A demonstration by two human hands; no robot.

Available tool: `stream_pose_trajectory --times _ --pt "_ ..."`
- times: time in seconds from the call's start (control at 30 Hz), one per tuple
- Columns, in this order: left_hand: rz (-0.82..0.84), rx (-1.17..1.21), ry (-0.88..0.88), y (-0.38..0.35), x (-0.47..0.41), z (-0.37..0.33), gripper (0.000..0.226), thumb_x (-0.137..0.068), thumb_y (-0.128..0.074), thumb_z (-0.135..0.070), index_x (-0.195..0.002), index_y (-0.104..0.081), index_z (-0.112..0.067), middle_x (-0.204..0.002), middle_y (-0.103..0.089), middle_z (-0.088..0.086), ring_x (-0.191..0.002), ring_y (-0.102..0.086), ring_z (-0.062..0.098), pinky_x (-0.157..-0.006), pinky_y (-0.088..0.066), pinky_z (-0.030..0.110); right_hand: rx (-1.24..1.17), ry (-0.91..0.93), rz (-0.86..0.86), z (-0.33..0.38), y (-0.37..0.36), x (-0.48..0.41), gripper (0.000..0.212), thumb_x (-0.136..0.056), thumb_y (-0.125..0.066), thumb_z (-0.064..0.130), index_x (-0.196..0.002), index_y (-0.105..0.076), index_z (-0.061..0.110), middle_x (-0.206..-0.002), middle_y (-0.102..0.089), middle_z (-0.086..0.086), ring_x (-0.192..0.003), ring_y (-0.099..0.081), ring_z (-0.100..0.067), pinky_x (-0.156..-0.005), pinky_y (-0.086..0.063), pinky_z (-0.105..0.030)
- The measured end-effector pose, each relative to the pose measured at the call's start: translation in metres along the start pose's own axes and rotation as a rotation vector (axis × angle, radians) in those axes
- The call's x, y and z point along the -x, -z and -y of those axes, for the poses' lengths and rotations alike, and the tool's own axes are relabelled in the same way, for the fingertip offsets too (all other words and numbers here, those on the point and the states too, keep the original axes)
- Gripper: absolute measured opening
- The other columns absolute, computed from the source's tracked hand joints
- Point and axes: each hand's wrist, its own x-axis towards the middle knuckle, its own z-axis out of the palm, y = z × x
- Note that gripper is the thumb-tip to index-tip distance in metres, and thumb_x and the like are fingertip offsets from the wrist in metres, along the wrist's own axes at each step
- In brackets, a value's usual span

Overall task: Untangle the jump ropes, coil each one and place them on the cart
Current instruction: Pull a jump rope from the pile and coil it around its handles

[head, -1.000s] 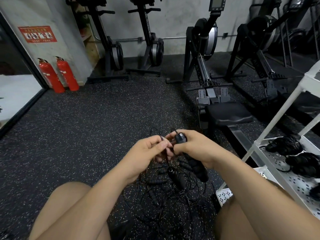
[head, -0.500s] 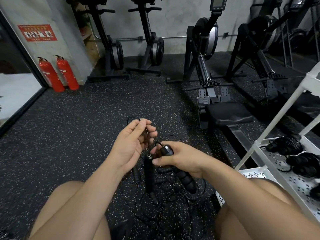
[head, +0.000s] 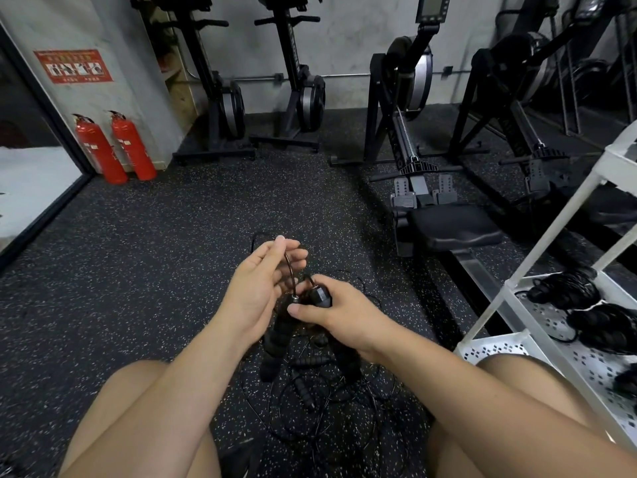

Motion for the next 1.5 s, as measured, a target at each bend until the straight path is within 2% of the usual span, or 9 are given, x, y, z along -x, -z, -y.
stream_pose_trajectory --times 0.13,0.3,0.47,0.63,0.77,0.83,0.93,1.17,1.5 --pt "0.089 -0.142 0.079 0.002 0.005 0.0 0.041 -0.109 -0.056 -0.046 -0.125 -0.074 -0.013 -0.121 -0.079 0.008 -0.116 -0.074 0.025 -0.113 -0.052 0.049 0.015 0.052 -0.05 0.011 0.018 0.003 0.017 -0.095 -0.084 0.026 -0.105 -0.074 0.018 -0.085 -0.072 0.007 -0.078 -0.063 -0.008 -0.079 -0.053 -0.029" --pt "0.299 -0.409 0.1 0.001 0.016 0.009 0.035 -0.102 -0.062 -0.059 -0.121 -0.074 -0.032 -0.122 -0.078 0.0 -0.123 -0.069 0.026 -0.116 -0.049 0.053 -0.123 0.01 -0.16 0.019 0.04 0.003 0.019 -0.095 -0.084 0.023 -0.109 -0.075 0.015 -0.087 -0.074 0.001 -0.074 -0.065 -0.012 -0.069 -0.053 -0.032" --pt "0.32 -0.371 0.115 -0.003 0.023 0.02 0.03 -0.099 -0.079 -0.029 -0.127 -0.069 -0.03 -0.115 -0.08 0.009 -0.106 -0.077 0.025 -0.108 -0.056 0.057 -0.221 -0.023 -0.21 0.017 0.043 0.004 0.025 -0.093 -0.086 0.022 -0.111 -0.073 0.011 -0.09 -0.076 -0.003 -0.07 -0.066 -0.014 -0.063 -0.055 -0.032" --pt "0.248 -0.253 0.109 -0.005 0.024 0.022 0.035 -0.096 -0.079 -0.024 -0.129 -0.067 -0.019 -0.117 -0.081 0.007 -0.115 -0.076 0.029 -0.11 -0.055 0.051 -0.173 -0.114 -0.27 0.019 0.043 0.002 0.052 -0.075 -0.092 0.044 -0.109 -0.068 0.014 -0.096 -0.076 -0.004 -0.081 -0.072 -0.022 -0.071 -0.059 -0.041" --pt "0.163 -0.122 0.134 -0.003 0.024 0.023 0.049 -0.081 -0.092 -0.043 -0.121 -0.073 -0.022 -0.119 -0.078 0.003 -0.124 -0.069 0.038 -0.107 -0.055 0.06 -0.315 -0.162 -0.284 0.024 0.05 0.002 0.047 -0.069 -0.064 0.032 -0.108 -0.065 0.006 -0.097 -0.059 -0.009 -0.087 -0.051 -0.026 -0.074 -0.042 -0.04" --pt "0.13 -0.072 0.124 0.0 0.022 0.023 0.058 -0.072 -0.097 -0.05 -0.119 -0.076 -0.023 -0.113 -0.077 -0.001 -0.116 -0.069 0.034 -0.109 -0.051 0.068 -0.298 -0.112 -0.261 0.023 0.052 0.003 0.038 -0.081 -0.068 0.022 -0.111 -0.066 -0.001 -0.093 -0.06 -0.008 -0.085 -0.052 -0.025 -0.073 -0.044 -0.038" --pt "0.111 0.001 0.12 0.002 0.021 0.022 0.052 -0.079 -0.089 -0.038 -0.125 -0.076 -0.019 -0.114 -0.078 -0.001 -0.112 -0.07 0.025 -0.107 -0.054 0.066 -0.223 0.02 -0.272 0.021 0.047 0.005 0.013 -0.097 -0.078 0.015 -0.11 -0.078 0.018 -0.099 -0.078 0.003 -0.095 -0.071 -0.015 -0.087 -0.056 -0.031" --pt "0.153 -0.049 0.116 -0.001 0.023 0.024 0.047 -0.084 -0.09 -0.042 -0.125 -0.077 -0.025 -0.13 -0.076 0.006 -0.129 -0.069 0.03 -0.112 -0.05 0.064 -0.149 0.096 -0.38 0.019 0.032 0.004 0.03 -0.089 -0.09 0.026 -0.112 -0.072 0.02 -0.109 -0.079 -0.003 -0.1 -0.078 -0.016 -0.083 -0.06 -0.027" --pt "0.156 -0.013 0.118 -0.005 0.026 0.026 0.04 -0.09 -0.081 -0.03 -0.127 -0.076 -0.017 -0.127 -0.077 0.012 -0.122 -0.073 0.032 -0.103 -0.059 0.059 -0.096 0.137 -0.412 0.016 0.025 0.006 0.026 -0.091 -0.089 0.03 -0.111 -0.073 0.024 -0.108 -0.081 0.004 -0.104 -0.077 -0.016 -0.101 -0.061 -0.047"
